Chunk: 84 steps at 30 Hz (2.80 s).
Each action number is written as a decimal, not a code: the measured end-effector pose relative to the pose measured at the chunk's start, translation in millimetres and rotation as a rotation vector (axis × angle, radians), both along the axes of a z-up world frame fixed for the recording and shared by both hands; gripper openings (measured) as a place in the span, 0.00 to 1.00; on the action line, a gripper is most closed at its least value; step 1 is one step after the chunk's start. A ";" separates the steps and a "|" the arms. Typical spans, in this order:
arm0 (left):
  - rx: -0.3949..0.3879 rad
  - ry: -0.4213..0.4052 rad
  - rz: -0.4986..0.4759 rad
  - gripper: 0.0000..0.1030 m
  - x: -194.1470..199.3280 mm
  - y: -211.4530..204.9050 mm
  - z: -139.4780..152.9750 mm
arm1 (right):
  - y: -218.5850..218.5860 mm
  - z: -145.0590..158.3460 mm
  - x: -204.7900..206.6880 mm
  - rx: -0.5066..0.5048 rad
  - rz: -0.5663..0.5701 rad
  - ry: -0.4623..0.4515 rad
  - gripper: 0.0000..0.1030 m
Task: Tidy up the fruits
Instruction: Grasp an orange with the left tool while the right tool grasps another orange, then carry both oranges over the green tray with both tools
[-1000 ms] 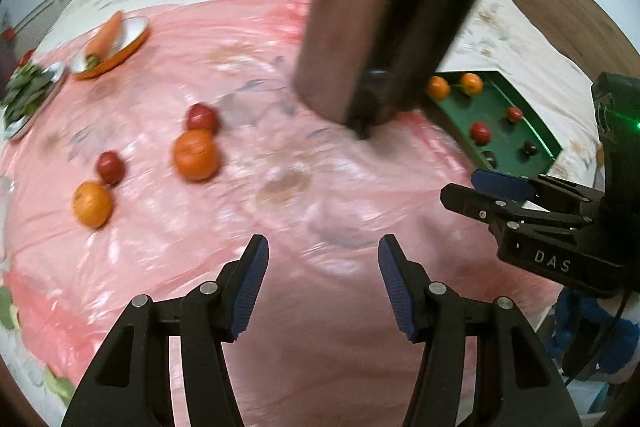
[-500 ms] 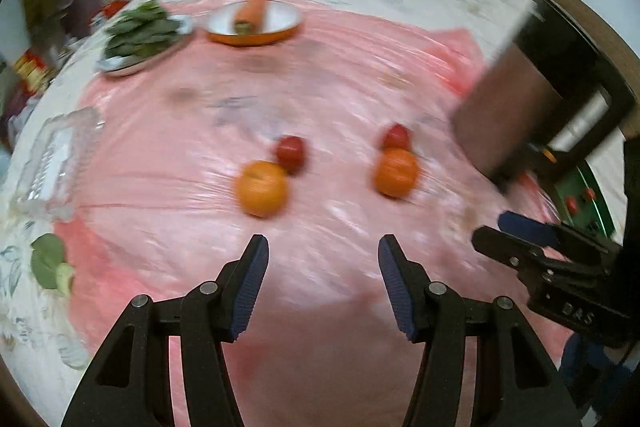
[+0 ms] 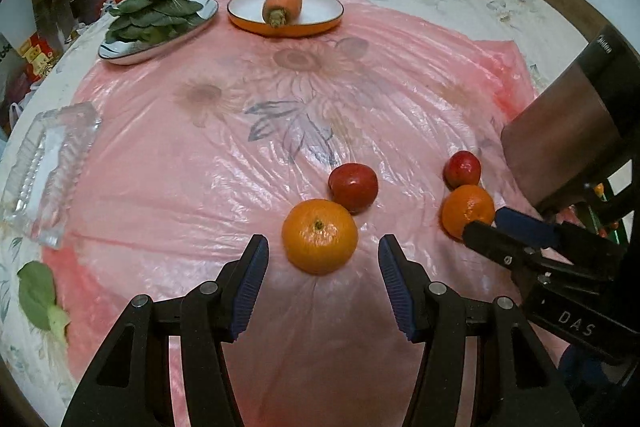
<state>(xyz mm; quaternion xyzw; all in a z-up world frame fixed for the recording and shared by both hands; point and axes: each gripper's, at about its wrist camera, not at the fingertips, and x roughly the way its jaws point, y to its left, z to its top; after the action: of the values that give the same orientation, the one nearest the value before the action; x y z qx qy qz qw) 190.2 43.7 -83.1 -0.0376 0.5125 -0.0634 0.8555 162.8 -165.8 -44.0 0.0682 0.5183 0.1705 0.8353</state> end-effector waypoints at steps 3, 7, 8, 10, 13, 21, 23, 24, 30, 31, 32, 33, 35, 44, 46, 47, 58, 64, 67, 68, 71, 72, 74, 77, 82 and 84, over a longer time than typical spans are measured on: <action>0.006 0.015 0.004 0.50 4.7 -1.3 -8.4 | 2.1 -3.3 6.9 -0.017 -0.008 0.000 0.70; 0.008 0.027 0.006 0.50 9.6 -1.5 -16.6 | -0.4 -4.6 11.9 -0.029 -0.030 -0.001 0.70; 0.010 0.028 0.005 0.50 10.7 -1.8 -18.1 | -0.7 -4.7 12.5 -0.038 -0.034 -0.004 0.70; 0.015 0.031 0.003 0.50 12.8 -2.9 -21.7 | 0.4 -8.1 15.0 -0.047 -0.033 0.003 0.70; 0.026 0.032 0.002 0.50 15.6 -4.2 -25.4 | 2.9 -14.7 18.0 -0.063 -0.033 0.012 0.70; 0.035 0.025 -0.005 0.49 18.2 -4.4 -29.5 | 15.3 -28.2 27.0 -0.063 -0.010 0.041 0.70; 0.040 0.020 -0.010 0.48 18.1 -4.7 -29.3 | 14.1 -31.2 28.8 -0.054 -0.015 0.049 0.69; 0.044 0.017 -0.012 0.45 18.2 -4.6 -29.3 | 13.4 -31.9 29.2 -0.050 -0.015 0.051 0.68; 0.016 0.010 -0.003 0.39 17.1 3.0 -27.7 | 11.4 -32.4 29.1 -0.041 -0.008 0.049 0.63; 0.007 0.010 -0.003 0.39 16.9 4.5 -26.9 | 10.9 -31.8 28.7 -0.038 -0.006 0.047 0.63; -0.004 0.012 0.000 0.39 16.9 6.3 -25.9 | 10.1 -31.0 28.5 -0.035 -0.004 0.046 0.62; -0.012 0.013 0.003 0.39 16.8 7.3 -25.2 | 8.9 -29.5 28.0 -0.031 -0.001 0.043 0.62; -0.028 0.014 0.009 0.39 16.2 9.4 -22.7 | 6.8 -26.2 26.9 -0.026 0.001 0.036 0.62; -0.046 0.000 0.018 0.38 5.9 10.9 -11.2 | -2.6 -11.7 15.3 -0.029 0.003 0.011 0.62; -0.045 -0.003 0.021 0.38 2.8 12.1 -8.6 | -4.1 -9.7 11.0 -0.030 0.004 0.009 0.62; -0.045 -0.004 0.022 0.38 0.8 12.5 -7.3 | -5.1 -8.7 8.1 -0.029 0.005 0.008 0.62; -0.025 -0.001 -0.007 0.38 -28.4 1.2 7.1 | -25.7 1.1 -31.1 0.001 -0.008 0.023 0.62; -0.024 0.013 -0.058 0.38 -41.3 -24.4 13.5 | -44.9 8.4 -49.7 0.017 -0.027 0.031 0.62; -0.021 0.017 -0.087 0.38 -46.1 -40.7 15.7 | -57.4 10.7 -57.3 0.019 -0.042 0.035 0.62; -0.021 0.018 -0.095 0.38 -47.5 -45.7 16.5 | -62.6 11.5 -60.3 0.019 -0.048 0.036 0.62; -0.028 0.024 -0.130 0.38 -51.9 -64.9 19.9 | -75.7 13.7 -67.2 0.017 -0.062 0.038 0.62; -0.027 0.024 -0.145 0.38 -53.0 -71.4 21.4 | -80.6 14.2 -69.6 0.015 -0.069 0.038 0.62; -0.022 0.024 -0.181 0.38 -55.9 -87.4 25.0 | -92.5 15.4 -74.4 0.013 -0.088 0.041 0.62; -0.026 0.028 -0.223 0.38 -59.1 -106.3 29.7 | -111.8 17.8 -81.4 0.006 -0.122 0.040 0.62; -0.026 0.034 -0.297 0.38 -64.1 -145.3 34.5 | -148.2 22.0 -91.6 -0.007 -0.182 0.035 0.62; -0.026 0.035 -0.323 0.38 -65.4 -159.4 35.2 | -163.2 23.7 -95.2 -0.014 -0.207 0.031 0.62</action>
<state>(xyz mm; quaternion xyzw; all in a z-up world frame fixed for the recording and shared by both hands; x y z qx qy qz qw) 124.7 -115.7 -47.8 0.0332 0.5260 -0.2063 0.8244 67.6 -329.0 -20.3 0.1182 0.5225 0.0789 0.8407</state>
